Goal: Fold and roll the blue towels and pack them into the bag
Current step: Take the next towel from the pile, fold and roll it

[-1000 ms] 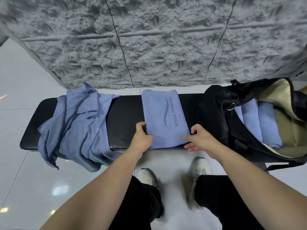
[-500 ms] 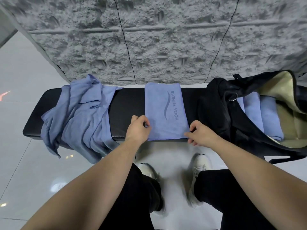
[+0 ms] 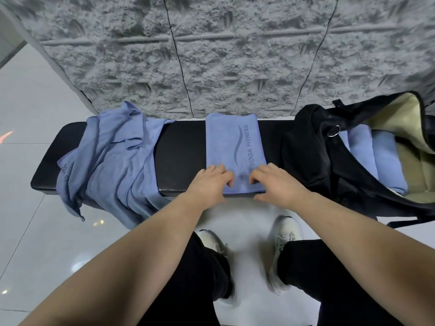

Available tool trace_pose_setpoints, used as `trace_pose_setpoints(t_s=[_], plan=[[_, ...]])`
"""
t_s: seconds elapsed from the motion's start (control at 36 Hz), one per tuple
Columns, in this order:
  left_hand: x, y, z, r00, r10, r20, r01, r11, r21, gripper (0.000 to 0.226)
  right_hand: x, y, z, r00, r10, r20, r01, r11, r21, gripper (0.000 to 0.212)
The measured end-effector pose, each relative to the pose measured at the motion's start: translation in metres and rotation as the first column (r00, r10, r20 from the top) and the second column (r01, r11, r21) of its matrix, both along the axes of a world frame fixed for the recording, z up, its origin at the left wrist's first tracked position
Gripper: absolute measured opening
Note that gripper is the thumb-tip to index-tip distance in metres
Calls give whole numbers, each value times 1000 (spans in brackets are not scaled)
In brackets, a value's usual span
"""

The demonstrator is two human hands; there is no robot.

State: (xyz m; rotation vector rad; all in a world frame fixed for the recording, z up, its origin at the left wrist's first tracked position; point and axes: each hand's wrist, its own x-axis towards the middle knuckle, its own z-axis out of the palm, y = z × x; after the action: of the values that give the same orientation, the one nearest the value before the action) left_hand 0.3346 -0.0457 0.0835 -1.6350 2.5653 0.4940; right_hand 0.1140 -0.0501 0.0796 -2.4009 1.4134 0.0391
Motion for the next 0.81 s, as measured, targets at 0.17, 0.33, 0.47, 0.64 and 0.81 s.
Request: trace_pose_setpoints(t_s=[0.17,0.33,0.47,0.64,0.81], plan=[[5,-3,-5,999,-1,-52,1,1000,-3,32,2,-7,2,996,-74,48,69,992,109,29],[4,-2,-1,995,40,-92,-36,998,47,25,3,-6,6,991,-125,46,117,983,144,7],[3,2,4,992,86,-95,-79,994,78,19,4,2,9,993,-104,53,97,987,126,12],[7,8,9,982,144,-125,-124,980,156,13,-1,13,16,990,-134,51,121,972,202,20],[12,6,11,983,147,-107,-123,971,204,18,-10,12,14,950,-282,132,232,924,303,13]])
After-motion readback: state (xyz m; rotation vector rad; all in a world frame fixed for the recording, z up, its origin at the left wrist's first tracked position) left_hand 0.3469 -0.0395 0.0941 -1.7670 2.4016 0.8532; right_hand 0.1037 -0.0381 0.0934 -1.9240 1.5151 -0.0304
